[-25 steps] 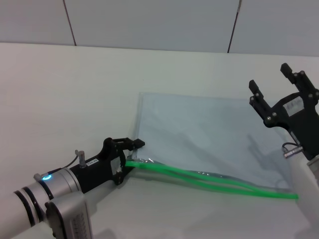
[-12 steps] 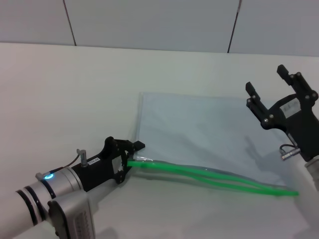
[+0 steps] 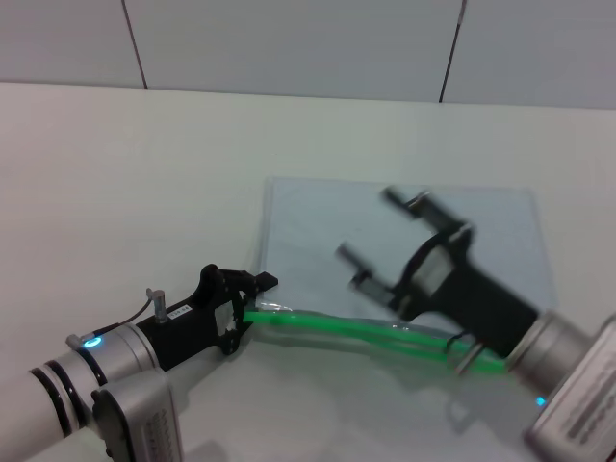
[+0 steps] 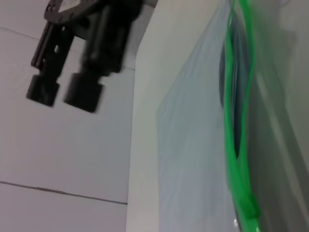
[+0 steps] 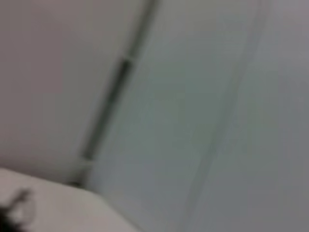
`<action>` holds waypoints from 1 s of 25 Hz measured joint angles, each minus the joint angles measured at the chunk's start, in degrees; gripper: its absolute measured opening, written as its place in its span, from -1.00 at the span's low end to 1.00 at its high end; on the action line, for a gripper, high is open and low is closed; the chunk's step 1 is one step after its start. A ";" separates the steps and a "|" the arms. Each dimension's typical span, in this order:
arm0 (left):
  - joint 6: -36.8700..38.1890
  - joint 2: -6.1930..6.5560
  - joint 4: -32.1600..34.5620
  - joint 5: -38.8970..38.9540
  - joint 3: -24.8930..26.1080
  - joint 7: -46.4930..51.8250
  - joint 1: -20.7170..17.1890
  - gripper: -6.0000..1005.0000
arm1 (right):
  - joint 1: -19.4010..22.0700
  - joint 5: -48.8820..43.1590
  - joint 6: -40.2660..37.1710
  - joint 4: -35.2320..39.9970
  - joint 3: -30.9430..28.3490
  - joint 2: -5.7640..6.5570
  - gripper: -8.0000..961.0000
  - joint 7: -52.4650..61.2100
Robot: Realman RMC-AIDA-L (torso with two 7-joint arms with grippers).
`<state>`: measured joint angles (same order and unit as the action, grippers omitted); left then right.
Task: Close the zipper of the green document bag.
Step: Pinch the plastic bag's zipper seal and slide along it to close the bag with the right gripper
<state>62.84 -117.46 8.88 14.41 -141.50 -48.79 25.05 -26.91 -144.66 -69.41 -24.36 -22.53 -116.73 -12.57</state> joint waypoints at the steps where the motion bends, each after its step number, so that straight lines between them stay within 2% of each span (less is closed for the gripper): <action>1: 0.01 0.01 0.00 0.01 0.00 -0.19 -0.02 -0.89 | -0.50 -1.47 0.53 -0.11 0.79 -0.04 0.51 0.00; 12: 0.46 0.19 0.68 -0.13 -0.11 -0.51 0.31 -0.89 | -4.63 -12.22 11.66 -2.05 3.29 -0.58 0.47 -0.05; 20: 0.52 0.22 1.23 -0.43 -0.37 -0.58 0.93 -0.89 | -6.48 -12.42 19.09 -3.51 3.30 -1.10 0.33 -5.33; 25: 0.53 0.22 1.32 -0.44 -0.48 -1.21 0.97 -0.89 | -6.14 -12.04 20.23 -3.83 2.60 -1.29 0.29 -10.14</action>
<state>63.37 -117.24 10.20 13.97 -141.97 -50.00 26.01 -33.05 -156.70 -49.17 -28.19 -19.94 -118.02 -22.71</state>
